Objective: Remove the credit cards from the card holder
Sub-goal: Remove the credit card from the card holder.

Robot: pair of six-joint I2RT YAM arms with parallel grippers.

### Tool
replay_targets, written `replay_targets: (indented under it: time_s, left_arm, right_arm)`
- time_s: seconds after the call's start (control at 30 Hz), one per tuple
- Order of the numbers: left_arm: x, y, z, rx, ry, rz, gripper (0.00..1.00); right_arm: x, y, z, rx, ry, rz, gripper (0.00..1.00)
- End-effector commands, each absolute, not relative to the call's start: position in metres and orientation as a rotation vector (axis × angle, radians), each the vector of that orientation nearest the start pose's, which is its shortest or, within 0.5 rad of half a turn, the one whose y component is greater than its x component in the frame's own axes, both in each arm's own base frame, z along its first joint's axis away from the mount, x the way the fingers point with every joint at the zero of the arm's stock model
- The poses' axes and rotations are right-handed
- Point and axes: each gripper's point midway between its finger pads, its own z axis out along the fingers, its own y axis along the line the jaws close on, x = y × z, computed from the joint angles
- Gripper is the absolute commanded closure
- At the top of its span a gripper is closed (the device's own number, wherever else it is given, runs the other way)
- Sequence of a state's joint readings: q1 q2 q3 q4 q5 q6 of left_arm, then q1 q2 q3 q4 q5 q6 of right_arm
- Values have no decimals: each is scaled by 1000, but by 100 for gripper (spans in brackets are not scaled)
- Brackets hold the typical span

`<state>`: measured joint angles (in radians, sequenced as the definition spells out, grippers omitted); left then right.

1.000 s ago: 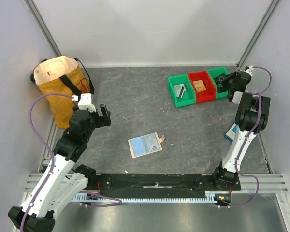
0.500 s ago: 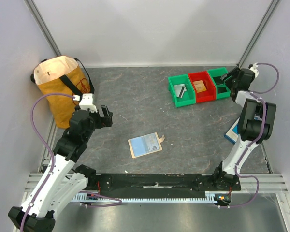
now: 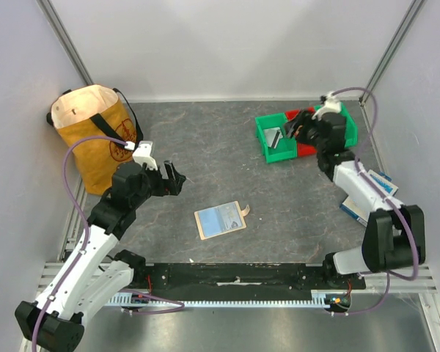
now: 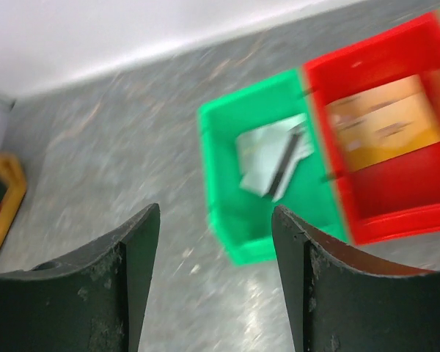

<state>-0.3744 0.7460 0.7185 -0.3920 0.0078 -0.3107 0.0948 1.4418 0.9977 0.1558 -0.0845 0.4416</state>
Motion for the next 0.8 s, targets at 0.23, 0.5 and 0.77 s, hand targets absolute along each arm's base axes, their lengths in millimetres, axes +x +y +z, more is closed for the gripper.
replay_targets:
  time_s: [0.23, 0.5, 0.77]
  left_arm:
    - [238, -175, 188, 58, 2056, -877, 18]
    - [215, -214, 137, 102, 2201, -893, 22]
    - [204, -227, 92, 130, 2321, -784, 35]
  right_arm:
    - [308, 252, 175, -219, 2038, 809, 33]
    - [252, 301, 112, -340, 2195, 863, 40]
    - [236, 303, 67, -382, 2340, 825, 42]
